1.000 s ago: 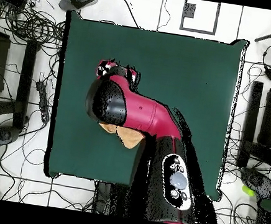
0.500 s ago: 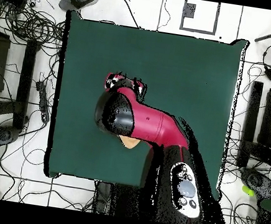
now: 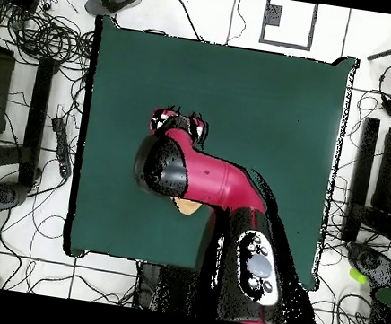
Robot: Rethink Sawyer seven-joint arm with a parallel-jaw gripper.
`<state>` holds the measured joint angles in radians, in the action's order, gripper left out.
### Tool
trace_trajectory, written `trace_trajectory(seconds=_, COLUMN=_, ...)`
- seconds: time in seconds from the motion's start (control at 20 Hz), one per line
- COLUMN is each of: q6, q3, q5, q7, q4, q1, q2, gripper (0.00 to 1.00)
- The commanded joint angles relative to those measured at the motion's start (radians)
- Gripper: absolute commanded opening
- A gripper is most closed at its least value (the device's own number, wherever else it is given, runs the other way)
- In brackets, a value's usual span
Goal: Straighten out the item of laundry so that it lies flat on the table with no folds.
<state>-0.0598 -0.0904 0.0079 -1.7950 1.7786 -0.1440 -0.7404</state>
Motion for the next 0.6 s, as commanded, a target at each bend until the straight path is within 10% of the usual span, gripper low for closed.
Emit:
trace_trajectory(seconds=0.05, q6=0.035, q3=0.051, q5=0.092, q7=-0.238, q4=-0.038, q1=0.126, q2=0.130, gripper=1.00)
trace_trajectory(seconds=0.3, q6=0.056, q3=0.145, q5=0.210, q7=-0.274, q4=-0.121, q1=0.237, q2=0.180, gripper=1.00)
trace_trajectory(seconds=0.6, q6=0.097, q3=0.025, q5=0.191, q7=-0.234, q4=-0.066, q1=0.153, q2=0.161, gripper=1.00)
